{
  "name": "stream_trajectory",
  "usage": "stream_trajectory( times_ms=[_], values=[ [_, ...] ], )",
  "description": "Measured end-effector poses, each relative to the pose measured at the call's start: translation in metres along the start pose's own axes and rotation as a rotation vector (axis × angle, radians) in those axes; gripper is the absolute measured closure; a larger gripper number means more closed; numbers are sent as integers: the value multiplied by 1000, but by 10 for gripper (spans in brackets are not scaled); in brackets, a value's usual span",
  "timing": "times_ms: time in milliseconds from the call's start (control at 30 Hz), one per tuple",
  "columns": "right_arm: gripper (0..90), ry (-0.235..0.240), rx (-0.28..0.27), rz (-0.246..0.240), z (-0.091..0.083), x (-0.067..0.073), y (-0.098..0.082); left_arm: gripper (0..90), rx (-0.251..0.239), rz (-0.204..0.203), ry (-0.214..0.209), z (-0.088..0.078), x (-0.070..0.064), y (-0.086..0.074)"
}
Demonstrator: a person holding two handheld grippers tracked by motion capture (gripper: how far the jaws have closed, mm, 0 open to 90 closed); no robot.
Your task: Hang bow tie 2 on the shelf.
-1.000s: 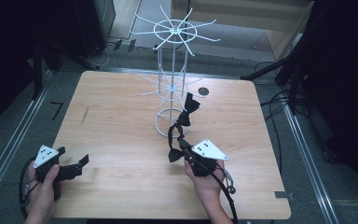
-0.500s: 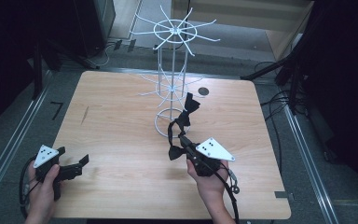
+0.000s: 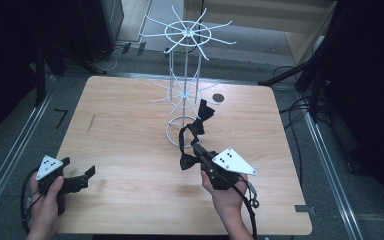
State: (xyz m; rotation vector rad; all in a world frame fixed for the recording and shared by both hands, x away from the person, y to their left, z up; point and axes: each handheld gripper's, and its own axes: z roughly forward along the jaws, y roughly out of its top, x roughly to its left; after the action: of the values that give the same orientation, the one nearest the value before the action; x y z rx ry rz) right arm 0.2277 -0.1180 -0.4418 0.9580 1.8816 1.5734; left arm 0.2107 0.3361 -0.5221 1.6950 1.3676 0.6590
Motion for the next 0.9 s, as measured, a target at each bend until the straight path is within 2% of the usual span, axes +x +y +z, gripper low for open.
stream_trajectory(
  times_ms=[500,900],
  values=[
    [900,-13,-76,-18,-12,1,13,15,0,1,0,0,0,0],
    [900,-15,-102,-21,-15,0,19,15,0,4,3,0,0,0]
  ],
)
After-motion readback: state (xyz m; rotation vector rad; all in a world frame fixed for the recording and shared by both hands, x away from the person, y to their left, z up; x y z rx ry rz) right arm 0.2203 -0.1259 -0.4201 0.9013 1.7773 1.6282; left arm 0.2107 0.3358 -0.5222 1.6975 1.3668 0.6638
